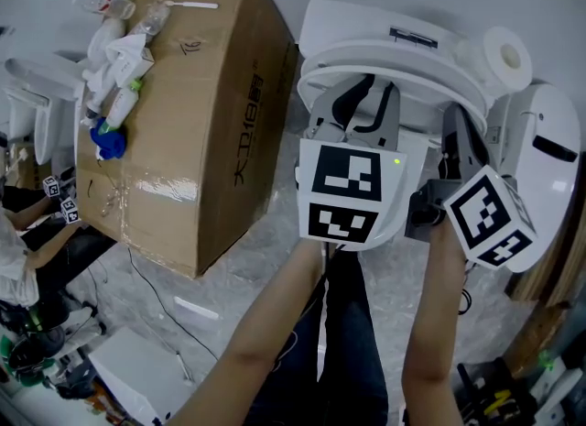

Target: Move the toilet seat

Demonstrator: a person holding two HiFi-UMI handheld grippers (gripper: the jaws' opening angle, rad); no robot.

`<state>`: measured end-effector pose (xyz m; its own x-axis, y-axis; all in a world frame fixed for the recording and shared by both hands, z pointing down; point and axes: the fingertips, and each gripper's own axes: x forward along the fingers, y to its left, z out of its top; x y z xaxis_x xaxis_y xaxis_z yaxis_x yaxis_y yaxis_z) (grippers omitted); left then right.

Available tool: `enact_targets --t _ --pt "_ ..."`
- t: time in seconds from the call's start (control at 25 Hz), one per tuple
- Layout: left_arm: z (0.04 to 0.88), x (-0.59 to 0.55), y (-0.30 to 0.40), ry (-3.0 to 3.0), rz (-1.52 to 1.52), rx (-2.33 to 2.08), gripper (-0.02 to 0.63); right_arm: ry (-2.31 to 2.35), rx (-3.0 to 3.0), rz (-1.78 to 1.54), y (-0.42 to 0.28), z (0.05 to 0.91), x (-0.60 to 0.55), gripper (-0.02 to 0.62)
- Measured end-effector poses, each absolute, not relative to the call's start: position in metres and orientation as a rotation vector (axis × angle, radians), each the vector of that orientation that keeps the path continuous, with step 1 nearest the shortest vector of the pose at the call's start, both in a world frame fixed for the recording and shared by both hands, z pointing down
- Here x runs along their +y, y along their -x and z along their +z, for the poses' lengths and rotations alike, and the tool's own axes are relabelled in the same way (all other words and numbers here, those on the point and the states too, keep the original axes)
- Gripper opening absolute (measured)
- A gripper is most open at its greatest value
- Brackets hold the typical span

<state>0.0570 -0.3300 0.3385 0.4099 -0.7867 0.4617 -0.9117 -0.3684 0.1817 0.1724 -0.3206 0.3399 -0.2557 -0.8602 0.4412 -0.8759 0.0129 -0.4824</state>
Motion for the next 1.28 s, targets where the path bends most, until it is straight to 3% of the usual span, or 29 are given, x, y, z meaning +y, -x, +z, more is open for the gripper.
enact_targets --t 1.08,1.28 --pt "0.348 -0.346 -0.06 -2.248 0.394 -1.429 0.103 -1.964 -2.231 1.059 -0.176 0.338 -0.34 0.017" --pt "0.35 -0.335 -0.055 -2.252 0.393 -1.453 0.103 -2.01 -2.25 0.927 -0.178 0.324 -0.329 0.017"
